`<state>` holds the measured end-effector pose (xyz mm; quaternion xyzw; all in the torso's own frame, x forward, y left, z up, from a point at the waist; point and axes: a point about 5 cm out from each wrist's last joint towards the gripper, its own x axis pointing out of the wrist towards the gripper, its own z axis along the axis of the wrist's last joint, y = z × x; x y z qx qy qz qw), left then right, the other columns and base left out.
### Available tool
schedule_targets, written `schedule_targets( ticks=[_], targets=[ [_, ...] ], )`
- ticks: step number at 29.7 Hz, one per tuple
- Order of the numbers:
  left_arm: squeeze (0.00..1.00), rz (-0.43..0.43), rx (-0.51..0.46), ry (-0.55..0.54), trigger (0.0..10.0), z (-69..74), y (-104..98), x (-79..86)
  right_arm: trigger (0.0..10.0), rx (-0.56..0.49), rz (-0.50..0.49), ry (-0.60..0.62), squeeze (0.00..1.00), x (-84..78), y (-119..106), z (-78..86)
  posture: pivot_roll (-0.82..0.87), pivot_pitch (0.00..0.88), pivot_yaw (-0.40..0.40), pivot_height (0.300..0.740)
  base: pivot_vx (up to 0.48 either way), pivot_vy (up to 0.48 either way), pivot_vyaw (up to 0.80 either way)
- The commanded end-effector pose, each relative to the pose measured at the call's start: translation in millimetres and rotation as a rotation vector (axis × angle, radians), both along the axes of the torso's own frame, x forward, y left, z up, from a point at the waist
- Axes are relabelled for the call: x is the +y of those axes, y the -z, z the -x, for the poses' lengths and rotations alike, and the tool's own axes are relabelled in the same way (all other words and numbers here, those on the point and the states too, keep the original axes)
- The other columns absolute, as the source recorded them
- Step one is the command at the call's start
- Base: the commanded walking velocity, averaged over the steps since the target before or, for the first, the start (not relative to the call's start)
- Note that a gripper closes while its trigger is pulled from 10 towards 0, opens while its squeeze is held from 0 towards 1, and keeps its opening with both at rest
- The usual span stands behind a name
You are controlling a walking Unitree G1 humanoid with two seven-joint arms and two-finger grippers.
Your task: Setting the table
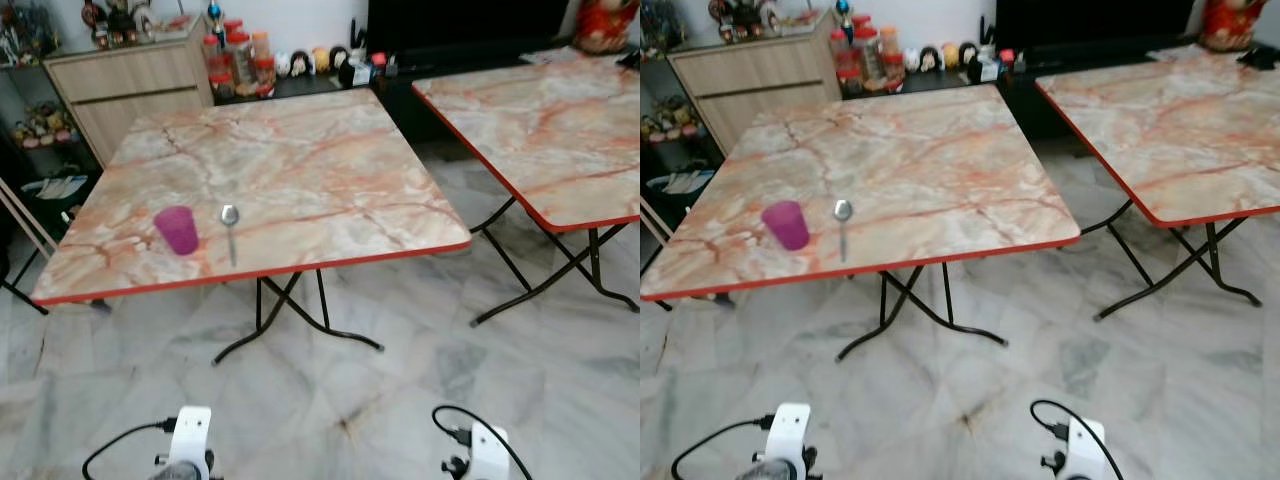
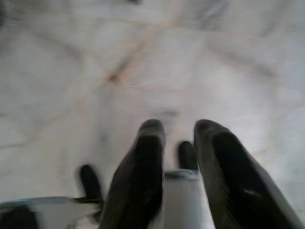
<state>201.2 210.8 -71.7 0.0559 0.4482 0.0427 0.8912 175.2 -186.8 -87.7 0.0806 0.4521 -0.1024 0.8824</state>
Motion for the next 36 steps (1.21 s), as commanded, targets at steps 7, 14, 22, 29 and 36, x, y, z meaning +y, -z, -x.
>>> schedule_targets(
  ticks=[7, 14, 22, 29, 36],
  targets=[
    [0.00, 0.004, -0.002, -0.004, 10.0, -0.4, 0.2, -2.0, 10.0, 0.010, 0.008, 0.006, 0.00, -3.9, 1.0, 3.2, -0.05, 0.000, 0.061, 0.740, 0.000, 0.377, 0.00],
    [0.00, 0.003, -0.001, -0.001, 10.0, -0.7, 0.0, -1.6, 10.0, 0.011, 0.007, 0.007, 0.00, -2.9, 1.2, 3.4, -0.05, 0.000, 0.063, 0.740, 0.000, 0.378, 0.00],
    [0.00, 0.001, -0.002, 0.004, 10.0, -1.1, -0.2, -1.9, 10.0, 0.012, 0.005, 0.003, 0.00, -1.4, 1.6, 3.9, -0.05, 0.000, 0.067, 0.740, 0.000, 0.377, 0.00],
    [0.00, -0.003, -0.004, 0.008, 10.0, -1.3, -0.5, -1.2, 10.0, 0.005, 0.004, -0.004, 0.00, -0.4, 0.4, 0.8, -0.05, 0.000, 0.065, 0.740, 0.000, 0.299, 0.00],
    [0.00, 0.002, -0.030, 0.007, 10.0, -3.5, -2.1, -1.3, 10.0, -0.014, 0.010, -0.019, 0.00, 0.6, -1.6, -3.3, -0.05, 0.000, 0.067, 0.740, 0.000, 0.000, 0.00]
  ],
)
